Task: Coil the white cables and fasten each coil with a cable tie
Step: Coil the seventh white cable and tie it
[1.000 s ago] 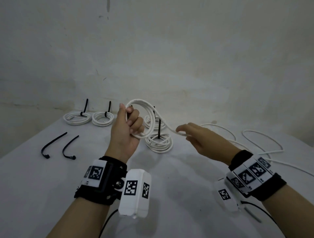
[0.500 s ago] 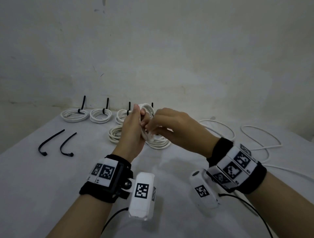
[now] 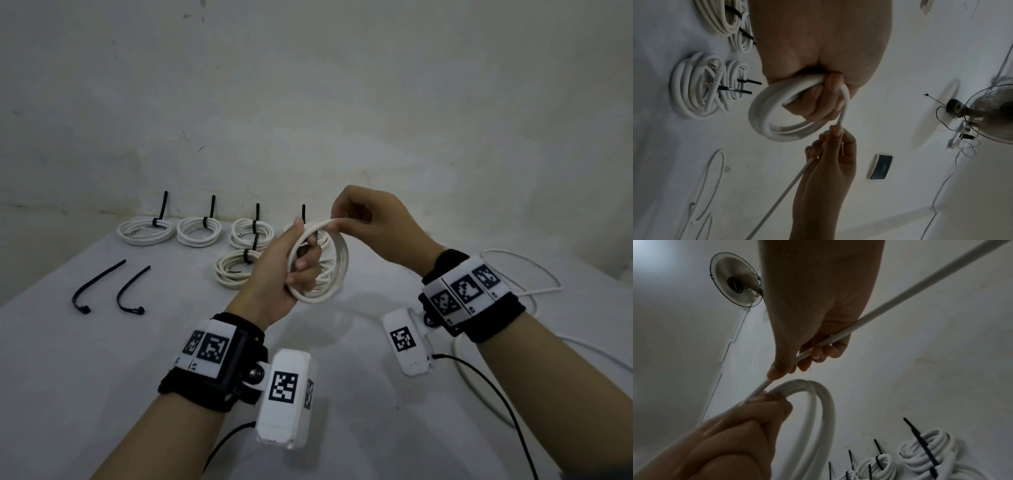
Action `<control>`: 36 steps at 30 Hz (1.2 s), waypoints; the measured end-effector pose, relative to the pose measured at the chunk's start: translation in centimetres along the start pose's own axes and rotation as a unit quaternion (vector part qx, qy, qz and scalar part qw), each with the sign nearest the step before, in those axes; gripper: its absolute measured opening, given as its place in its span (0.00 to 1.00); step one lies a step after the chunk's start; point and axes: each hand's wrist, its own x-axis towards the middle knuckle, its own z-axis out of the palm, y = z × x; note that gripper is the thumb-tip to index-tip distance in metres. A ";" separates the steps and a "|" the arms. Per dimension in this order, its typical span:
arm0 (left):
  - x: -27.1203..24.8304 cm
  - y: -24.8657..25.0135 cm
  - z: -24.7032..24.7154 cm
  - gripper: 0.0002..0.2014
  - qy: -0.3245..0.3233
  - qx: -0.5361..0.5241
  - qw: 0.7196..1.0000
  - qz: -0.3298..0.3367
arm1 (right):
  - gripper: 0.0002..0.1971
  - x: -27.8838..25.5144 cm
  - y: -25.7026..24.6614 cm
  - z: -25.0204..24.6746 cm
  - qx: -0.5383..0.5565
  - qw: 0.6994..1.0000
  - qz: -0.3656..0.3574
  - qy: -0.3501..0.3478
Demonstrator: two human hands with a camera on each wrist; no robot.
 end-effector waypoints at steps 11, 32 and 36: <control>0.1 1.7 -0.8 0.16 -0.011 -0.145 0.984 0.099 | 0.15 -3.2 5.4 -1.5 -0.073 0.991 0.091 0.064; 0.0 -0.5 1.3 0.18 0.037 0.143 0.984 0.103 | 0.05 -4.6 -4.4 -0.3 -0.350 0.887 -0.288 -0.090; -0.4 -0.9 1.4 0.19 0.032 0.202 0.977 0.062 | 0.10 -4.0 -5.6 -0.3 -0.285 0.924 -0.233 -0.104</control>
